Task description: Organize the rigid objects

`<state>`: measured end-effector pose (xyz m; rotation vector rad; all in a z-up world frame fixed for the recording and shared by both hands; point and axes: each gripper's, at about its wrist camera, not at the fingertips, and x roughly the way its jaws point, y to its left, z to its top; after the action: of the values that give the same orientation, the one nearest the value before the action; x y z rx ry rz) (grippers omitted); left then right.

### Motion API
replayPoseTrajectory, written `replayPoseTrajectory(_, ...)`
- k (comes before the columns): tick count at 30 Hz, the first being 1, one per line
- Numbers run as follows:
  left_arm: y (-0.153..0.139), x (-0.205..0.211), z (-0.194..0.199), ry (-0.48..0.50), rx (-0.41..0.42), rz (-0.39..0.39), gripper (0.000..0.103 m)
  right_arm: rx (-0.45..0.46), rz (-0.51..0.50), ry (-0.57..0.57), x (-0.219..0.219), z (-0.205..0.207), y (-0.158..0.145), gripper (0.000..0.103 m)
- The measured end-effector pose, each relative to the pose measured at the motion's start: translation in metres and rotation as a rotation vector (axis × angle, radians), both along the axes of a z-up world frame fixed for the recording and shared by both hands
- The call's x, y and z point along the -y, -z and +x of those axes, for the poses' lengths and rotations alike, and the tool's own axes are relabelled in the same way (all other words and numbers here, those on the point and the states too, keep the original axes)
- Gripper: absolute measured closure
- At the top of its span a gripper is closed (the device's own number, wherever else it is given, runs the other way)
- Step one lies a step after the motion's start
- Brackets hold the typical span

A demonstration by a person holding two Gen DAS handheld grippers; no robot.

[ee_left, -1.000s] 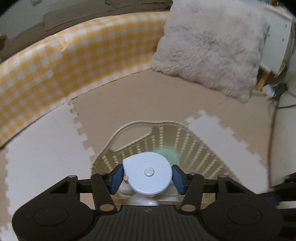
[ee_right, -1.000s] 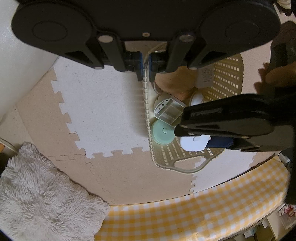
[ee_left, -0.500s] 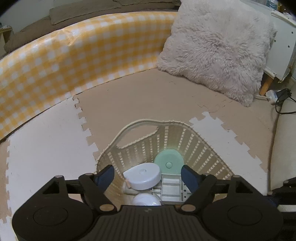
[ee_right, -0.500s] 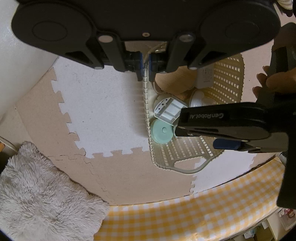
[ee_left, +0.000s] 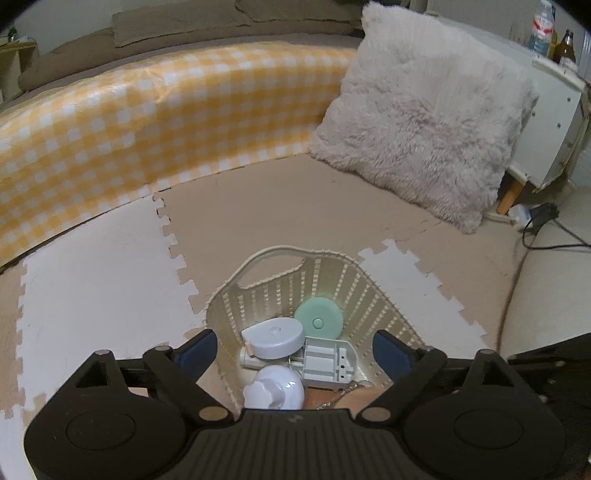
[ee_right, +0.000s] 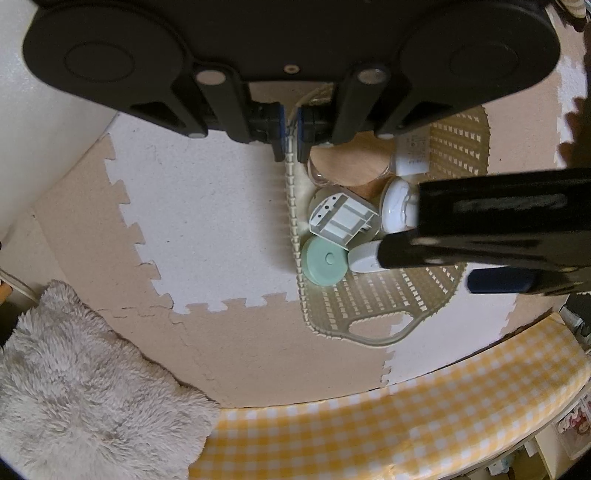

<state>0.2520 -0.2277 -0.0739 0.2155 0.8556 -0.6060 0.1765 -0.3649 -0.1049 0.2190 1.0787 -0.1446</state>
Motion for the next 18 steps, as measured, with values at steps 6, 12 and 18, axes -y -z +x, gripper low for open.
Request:
replayPoseTrajectory(6, -0.018, -0.022, -0.014, -0.038, 0.011, -0.03, 0.006, 0.066, -0.003, 0.025, 0.0, -0.009, -0.017, 0.093)
replayPoseTrajectory(12, -0.039, -0.047, -0.036, -0.099, 0.047, -0.069, 0.004, 0.162, -0.026, 0.022, -0.005, -0.026, -0.041, 0.082)
replayPoseTrajectory(18, -0.064, -0.076, -0.062, -0.162, 0.073, -0.123, 0.003, 0.248, -0.066, 0.037, -0.01, -0.051, -0.066, 0.068)
